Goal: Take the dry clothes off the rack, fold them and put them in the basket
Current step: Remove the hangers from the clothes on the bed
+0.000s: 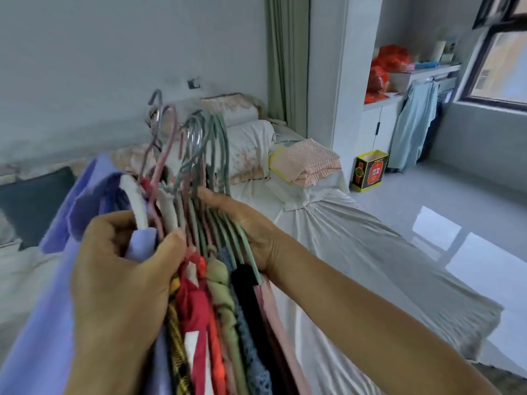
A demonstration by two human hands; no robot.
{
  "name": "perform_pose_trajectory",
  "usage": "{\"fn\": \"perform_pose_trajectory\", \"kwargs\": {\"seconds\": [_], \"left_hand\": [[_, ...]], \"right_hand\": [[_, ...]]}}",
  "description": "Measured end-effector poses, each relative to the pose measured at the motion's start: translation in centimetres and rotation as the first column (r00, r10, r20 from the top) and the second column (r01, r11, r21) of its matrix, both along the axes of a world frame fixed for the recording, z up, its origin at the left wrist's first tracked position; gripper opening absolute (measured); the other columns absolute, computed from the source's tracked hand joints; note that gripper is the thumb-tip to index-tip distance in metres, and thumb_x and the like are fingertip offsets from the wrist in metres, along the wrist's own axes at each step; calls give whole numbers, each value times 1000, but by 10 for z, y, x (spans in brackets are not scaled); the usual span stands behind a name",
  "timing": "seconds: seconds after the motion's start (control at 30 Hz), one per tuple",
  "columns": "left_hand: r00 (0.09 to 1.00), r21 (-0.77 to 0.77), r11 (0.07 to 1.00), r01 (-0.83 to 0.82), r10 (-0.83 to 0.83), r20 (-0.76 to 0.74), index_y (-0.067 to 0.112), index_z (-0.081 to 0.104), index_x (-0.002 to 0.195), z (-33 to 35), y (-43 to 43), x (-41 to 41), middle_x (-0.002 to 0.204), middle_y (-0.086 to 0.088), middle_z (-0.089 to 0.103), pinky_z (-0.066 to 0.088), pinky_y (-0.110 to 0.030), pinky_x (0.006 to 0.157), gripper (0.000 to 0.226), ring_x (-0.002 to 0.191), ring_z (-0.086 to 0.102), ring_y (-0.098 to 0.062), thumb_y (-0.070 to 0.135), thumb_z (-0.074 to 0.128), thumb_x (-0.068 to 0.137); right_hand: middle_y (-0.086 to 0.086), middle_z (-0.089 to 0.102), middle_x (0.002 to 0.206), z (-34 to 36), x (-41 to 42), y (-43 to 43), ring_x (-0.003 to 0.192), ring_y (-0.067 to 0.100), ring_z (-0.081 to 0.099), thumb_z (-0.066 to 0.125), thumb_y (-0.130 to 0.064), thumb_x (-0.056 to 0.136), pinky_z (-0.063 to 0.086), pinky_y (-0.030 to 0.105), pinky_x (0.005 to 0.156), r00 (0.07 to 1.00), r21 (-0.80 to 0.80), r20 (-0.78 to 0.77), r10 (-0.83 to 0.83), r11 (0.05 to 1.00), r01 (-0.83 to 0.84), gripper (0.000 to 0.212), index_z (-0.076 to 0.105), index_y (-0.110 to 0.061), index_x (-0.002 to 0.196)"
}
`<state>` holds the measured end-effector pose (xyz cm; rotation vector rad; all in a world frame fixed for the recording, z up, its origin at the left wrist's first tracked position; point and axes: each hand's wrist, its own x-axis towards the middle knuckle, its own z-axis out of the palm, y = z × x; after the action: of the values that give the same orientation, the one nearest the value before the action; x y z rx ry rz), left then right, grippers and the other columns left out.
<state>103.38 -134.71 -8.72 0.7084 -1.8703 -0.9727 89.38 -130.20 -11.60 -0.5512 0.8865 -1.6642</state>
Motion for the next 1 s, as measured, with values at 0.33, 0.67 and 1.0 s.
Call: {"fn": "perform_pose_trajectory", "kwargs": {"seconds": [0.33, 0.67, 1.0], "left_hand": [[849, 558, 813, 163, -404, 340, 18, 21, 146, -189, 9, -209, 146, 0, 32, 36, -40, 104, 72, 130, 36, -24, 33, 61, 88], [251, 773, 395, 497, -918, 307, 13, 1, 149, -338, 39, -353, 157, 0, 5, 21, -32, 114, 83, 144, 10, -20, 35, 55, 90], [-46, 711, 256, 655, -925, 376, 4, 51, 111, -444, -35, -440, 92, 0, 57, 44, -17, 73, 28, 82, 57, 0, 16, 44, 86]], "right_hand": [[16, 63, 115, -168, -206, 29, 98, 28, 60, 85, -56, 42, 47, 40, 94, 959, 567, -228, -167, 778, 271, 95, 61, -5, 118], [2, 71, 94, -313, -349, 111, 86, 15, 66, 83, -31, 64, 52, 33, 89, 879, 785, -464, -110, 410, 465, 46, 67, -6, 100], [24, 59, 120, -397, -291, 135, 109, 32, 55, 59, -2, 88, 38, 33, 85, 568, 663, -748, -343, -348, 662, 32, 57, 8, 119]]}}
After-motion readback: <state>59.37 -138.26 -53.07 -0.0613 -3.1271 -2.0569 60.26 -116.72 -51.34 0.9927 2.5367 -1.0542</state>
